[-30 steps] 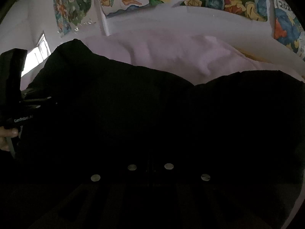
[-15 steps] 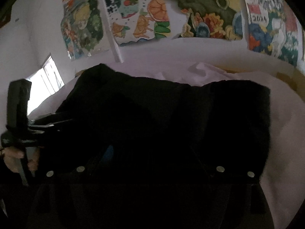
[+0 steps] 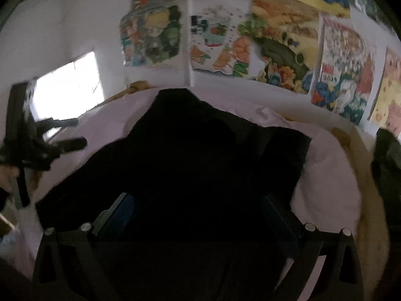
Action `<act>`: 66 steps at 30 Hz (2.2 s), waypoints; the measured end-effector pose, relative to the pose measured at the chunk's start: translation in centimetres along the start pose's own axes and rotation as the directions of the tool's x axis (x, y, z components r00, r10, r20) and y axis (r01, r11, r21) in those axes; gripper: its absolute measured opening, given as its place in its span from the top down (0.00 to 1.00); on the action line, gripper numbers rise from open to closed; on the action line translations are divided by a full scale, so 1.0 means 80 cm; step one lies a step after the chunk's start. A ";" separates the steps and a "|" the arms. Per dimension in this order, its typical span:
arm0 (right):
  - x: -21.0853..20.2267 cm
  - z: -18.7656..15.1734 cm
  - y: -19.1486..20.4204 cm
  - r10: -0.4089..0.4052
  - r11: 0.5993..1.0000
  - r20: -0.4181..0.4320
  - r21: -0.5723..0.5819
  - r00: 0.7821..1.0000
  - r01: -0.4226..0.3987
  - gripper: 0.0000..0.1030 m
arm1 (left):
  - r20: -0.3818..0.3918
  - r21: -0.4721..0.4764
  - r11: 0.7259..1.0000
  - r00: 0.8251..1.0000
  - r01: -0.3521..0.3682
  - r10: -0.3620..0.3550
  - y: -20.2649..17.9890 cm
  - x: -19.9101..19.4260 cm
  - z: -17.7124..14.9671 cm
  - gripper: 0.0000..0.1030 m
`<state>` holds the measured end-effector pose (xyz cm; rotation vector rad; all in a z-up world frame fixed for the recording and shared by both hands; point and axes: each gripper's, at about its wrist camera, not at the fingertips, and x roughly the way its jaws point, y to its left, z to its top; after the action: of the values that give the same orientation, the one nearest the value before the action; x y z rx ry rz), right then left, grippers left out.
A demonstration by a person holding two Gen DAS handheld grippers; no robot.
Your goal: Fold large clothes
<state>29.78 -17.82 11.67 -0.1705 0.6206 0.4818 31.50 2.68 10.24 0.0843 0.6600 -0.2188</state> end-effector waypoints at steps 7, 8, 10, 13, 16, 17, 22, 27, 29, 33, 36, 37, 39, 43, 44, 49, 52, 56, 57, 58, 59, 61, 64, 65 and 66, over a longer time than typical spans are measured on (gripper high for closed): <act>-0.075 -0.042 0.055 0.061 0.998 0.038 -0.033 0.997 -0.060 0.00 | 0.020 0.070 0.995 0.997 -0.072 0.071 -0.019 -0.088 -0.036 0.02; -0.084 -0.052 0.065 0.053 0.997 0.044 -0.052 0.998 -0.051 0.00 | 0.023 0.080 0.993 0.996 -0.084 0.082 -0.020 -0.096 -0.041 0.02; -0.094 -0.065 0.076 0.044 0.997 0.041 -0.070 0.998 -0.041 0.00 | 0.031 0.099 0.989 0.994 -0.109 0.107 -0.025 -0.113 -0.052 0.02; -0.107 -0.085 0.084 0.048 0.997 0.030 -0.063 0.998 -0.046 0.00 | 0.033 0.100 0.987 0.992 -0.123 0.120 -0.026 -0.129 -0.070 0.02; -0.118 -0.101 0.087 0.043 0.997 0.023 -0.059 0.999 -0.041 0.00 | 0.034 0.097 0.987 0.991 -0.132 0.129 -0.026 -0.140 -0.089 0.02; -0.123 -0.109 0.087 0.035 0.997 0.022 -0.064 0.999 -0.034 0.00 | 0.033 0.097 0.987 0.991 -0.130 0.127 -0.026 -0.143 -0.095 0.02; -0.124 -0.148 0.073 0.069 0.995 -0.021 -0.069 0.997 -0.071 0.00 | 0.001 0.064 0.991 0.993 -0.117 0.117 -0.015 -0.138 -0.133 0.02; -0.106 -0.196 0.056 0.050 0.988 -0.073 -0.139 0.996 -0.060 0.00 | -0.015 -0.073 0.996 0.998 -0.055 0.054 0.019 -0.115 -0.179 0.02; -0.097 -0.217 0.052 0.062 0.985 -0.096 -0.155 0.993 -0.076 0.00 | -0.027 -0.079 0.995 0.998 -0.060 0.058 0.032 -0.108 -0.191 0.02; -0.086 -0.248 0.057 0.079 0.970 -0.106 -0.223 0.991 -0.102 0.00 | -0.040 0.009 0.995 0.995 -0.095 0.095 0.038 -0.095 -0.212 0.02; -0.074 -0.266 0.067 0.061 0.948 -0.121 -0.304 0.991 -0.096 0.00 | -0.056 0.107 0.988 0.992 -0.109 0.116 0.030 -0.085 -0.231 0.02; -0.069 -0.271 0.071 0.051 0.940 -0.126 -0.329 0.991 -0.090 0.00 | -0.065 0.136 0.985 0.991 -0.108 0.117 0.027 -0.081 -0.238 0.02; -0.060 -0.279 0.077 0.020 0.927 -0.126 -0.370 0.992 -0.066 0.00 | -0.079 0.189 0.977 0.990 -0.098 0.115 0.022 -0.074 -0.251 0.02; -0.044 -0.293 0.086 -0.033 0.903 -0.113 -0.429 0.993 -0.018 0.00 | -0.102 0.298 0.949 0.985 -0.101 0.137 0.015 -0.057 -0.278 0.02; -0.040 -0.295 0.087 -0.050 0.897 -0.106 -0.442 0.993 -0.002 0.00 | -0.101 0.330 0.937 0.983 -0.113 0.154 0.015 -0.052 -0.283 0.02; -0.028 -0.306 0.094 -0.124 0.866 -0.072 -0.495 0.990 0.073 0.00 | -0.063 0.423 0.890 0.974 -0.170 0.216 0.008 -0.034 -0.296 0.01; -0.023 -0.311 0.099 -0.181 0.836 -0.040 -0.533 0.983 0.132 0.00 | -0.023 0.499 0.838 0.963 -0.220 0.267 0.001 -0.025 -0.303 0.01; -0.009 -0.319 0.106 -0.318 0.755 0.036 -0.594 0.947 0.276 0.00 | 0.055 0.536 0.787 0.942 -0.307 0.331 0.005 -0.011 -0.311 0.01; -0.005 -0.320 0.106 -0.343 0.742 0.045 -0.599 0.938 0.300 0.00 | 0.069 0.540 0.775 0.935 -0.329 0.349 0.005 -0.008 -0.313 0.01; -0.002 -0.320 0.107 -0.364 0.729 0.057 -0.604 0.930 0.322 0.00 | 0.079 0.543 0.766 0.929 -0.345 0.362 0.006 -0.005 -0.314 0.01; 0.000 -0.321 0.108 -0.380 0.714 0.072 -0.610 0.922 0.342 0.00 | 0.091 0.544 0.758 0.923 -0.360 0.374 0.006 -0.004 -0.314 0.01; 0.003 -0.325 0.113 -0.413 0.672 0.114 -0.631 0.904 0.387 0.00 | 0.115 0.538 0.747 0.912 -0.391 0.394 0.007 -0.001 -0.314 0.01; 0.002 -0.331 0.124 -0.435 0.599 0.200 -0.664 0.878 0.448 0.00 | 0.160 0.527 0.726 0.891 -0.442 0.425 0.009 -0.002 -0.309 0.01; 0.000 -0.334 0.128 -0.437 0.577 0.228 -0.671 0.870 0.466 0.00 | 0.178 0.526 0.715 0.881 -0.461 0.438 0.010 -0.002 -0.307 0.01; 0.000 -0.334 0.128 -0.437 0.564 0.244 -0.675 0.866 0.475 0.00 | 0.189 0.529 0.705 0.875 -0.473 0.445 0.011 0.000 -0.305 0.01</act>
<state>10.97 -16.70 -9.93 -1.0614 0.2775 0.1881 17.08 7.12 -8.96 0.8121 0.4870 0.0810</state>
